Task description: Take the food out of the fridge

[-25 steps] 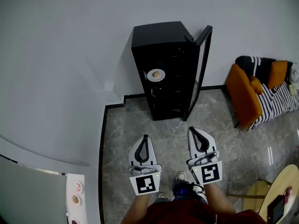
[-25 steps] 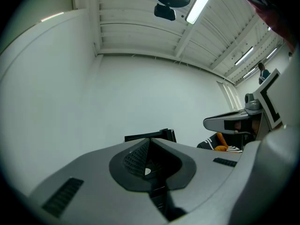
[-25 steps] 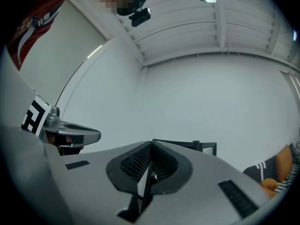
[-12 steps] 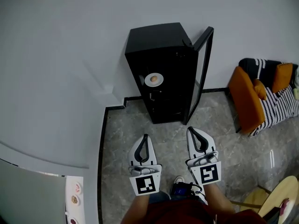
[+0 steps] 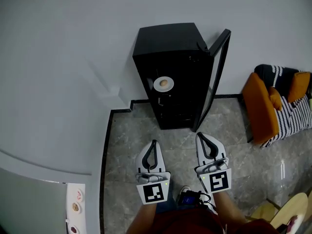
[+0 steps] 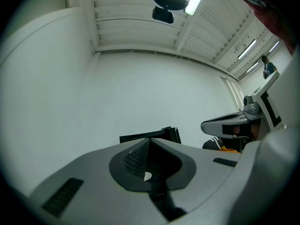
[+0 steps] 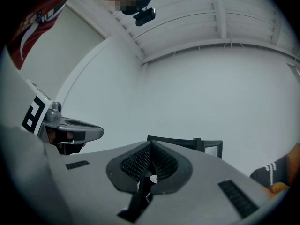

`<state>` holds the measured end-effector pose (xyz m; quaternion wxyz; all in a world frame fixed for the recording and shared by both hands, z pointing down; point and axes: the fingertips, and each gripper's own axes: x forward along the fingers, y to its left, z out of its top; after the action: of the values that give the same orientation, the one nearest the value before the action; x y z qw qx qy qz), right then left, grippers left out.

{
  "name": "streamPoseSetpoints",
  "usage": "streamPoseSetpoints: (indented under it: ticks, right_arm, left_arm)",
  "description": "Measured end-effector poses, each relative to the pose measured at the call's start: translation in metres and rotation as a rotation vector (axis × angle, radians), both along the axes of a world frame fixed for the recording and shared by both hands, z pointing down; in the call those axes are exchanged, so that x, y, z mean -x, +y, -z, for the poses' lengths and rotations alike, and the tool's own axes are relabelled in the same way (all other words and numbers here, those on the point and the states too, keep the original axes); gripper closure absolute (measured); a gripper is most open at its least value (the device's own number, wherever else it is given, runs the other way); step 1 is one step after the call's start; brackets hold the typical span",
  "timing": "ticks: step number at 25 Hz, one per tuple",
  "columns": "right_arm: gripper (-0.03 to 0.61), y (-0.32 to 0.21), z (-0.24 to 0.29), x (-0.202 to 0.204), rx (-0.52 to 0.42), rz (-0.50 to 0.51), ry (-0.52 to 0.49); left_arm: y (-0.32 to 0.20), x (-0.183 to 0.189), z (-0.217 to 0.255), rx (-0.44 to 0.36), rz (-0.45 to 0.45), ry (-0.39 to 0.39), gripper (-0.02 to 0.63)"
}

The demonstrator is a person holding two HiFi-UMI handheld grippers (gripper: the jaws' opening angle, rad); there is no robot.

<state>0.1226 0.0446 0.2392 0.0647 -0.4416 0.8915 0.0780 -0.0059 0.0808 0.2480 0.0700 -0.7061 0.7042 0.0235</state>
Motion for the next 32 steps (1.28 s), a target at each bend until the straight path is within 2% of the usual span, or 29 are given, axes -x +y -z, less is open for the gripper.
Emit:
streamPoseSetpoints:
  ticks: [19,32]
  right_arm:
    - [0.557,-0.116,-0.002,0.089,0.008,-0.017,0.033]
    - [0.557,-0.177,-0.004,0.148,0.026,-0.086,0.055]
  left_arm:
    - [-0.124,0.085,-0.007,-0.003,-0.023,0.048,0.600]
    - [-0.192,0.156,-0.010,0.007,-0.070,0.057,0.600]
